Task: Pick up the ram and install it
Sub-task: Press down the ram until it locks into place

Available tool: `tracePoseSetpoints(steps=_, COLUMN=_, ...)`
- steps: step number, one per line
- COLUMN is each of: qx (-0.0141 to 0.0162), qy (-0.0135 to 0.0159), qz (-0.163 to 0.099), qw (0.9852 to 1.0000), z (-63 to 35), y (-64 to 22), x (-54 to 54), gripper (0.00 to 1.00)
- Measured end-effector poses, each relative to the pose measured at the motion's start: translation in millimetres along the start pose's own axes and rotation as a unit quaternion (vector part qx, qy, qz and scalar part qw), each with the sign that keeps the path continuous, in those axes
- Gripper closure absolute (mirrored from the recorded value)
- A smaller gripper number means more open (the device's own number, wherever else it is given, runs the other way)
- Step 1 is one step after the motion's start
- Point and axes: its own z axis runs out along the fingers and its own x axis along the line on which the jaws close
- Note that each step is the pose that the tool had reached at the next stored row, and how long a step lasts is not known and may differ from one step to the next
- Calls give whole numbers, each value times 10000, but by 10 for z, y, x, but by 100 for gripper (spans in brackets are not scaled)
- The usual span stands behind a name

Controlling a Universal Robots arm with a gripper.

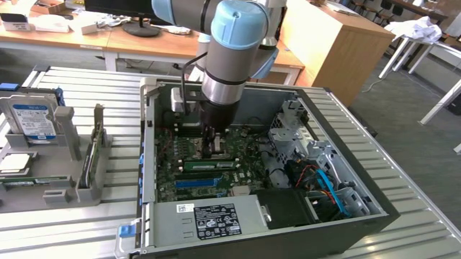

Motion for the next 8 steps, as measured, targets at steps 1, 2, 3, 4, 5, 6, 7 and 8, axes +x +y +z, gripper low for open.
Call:
tracePoseSetpoints(steps=1, qx=0, qy=0, qz=1, qw=10000, z=0, y=7, x=0, gripper=89)
tracePoseSetpoints(steps=2, qx=0, qy=0, qz=1, qw=10000, z=0, y=20, x=1, gripper=89)
tracePoseSetpoints(steps=3, qx=0, qy=0, qz=1, qw=10000, z=0, y=30, x=1, gripper=89)
tracePoseSetpoints(steps=4, qx=0, qy=0, qz=1, qw=10000, z=0, y=34, x=0, gripper=89)
tracePoseSetpoints(steps=5, qx=0, qy=0, qz=0, qw=10000, z=0, y=34, x=0, gripper=89)
tracePoseSetpoints(steps=6, qx=0, qy=0, qz=0, qw=10000, z=0, y=34, x=0, gripper=89)
tracePoseSetpoints(steps=7, qx=0, qy=0, qz=0, qw=10000, z=0, y=34, x=0, gripper=89)
tracePoseSetpoints(steps=8, qx=0, qy=0, qz=0, qw=10000, z=0, y=34, x=0, gripper=89)
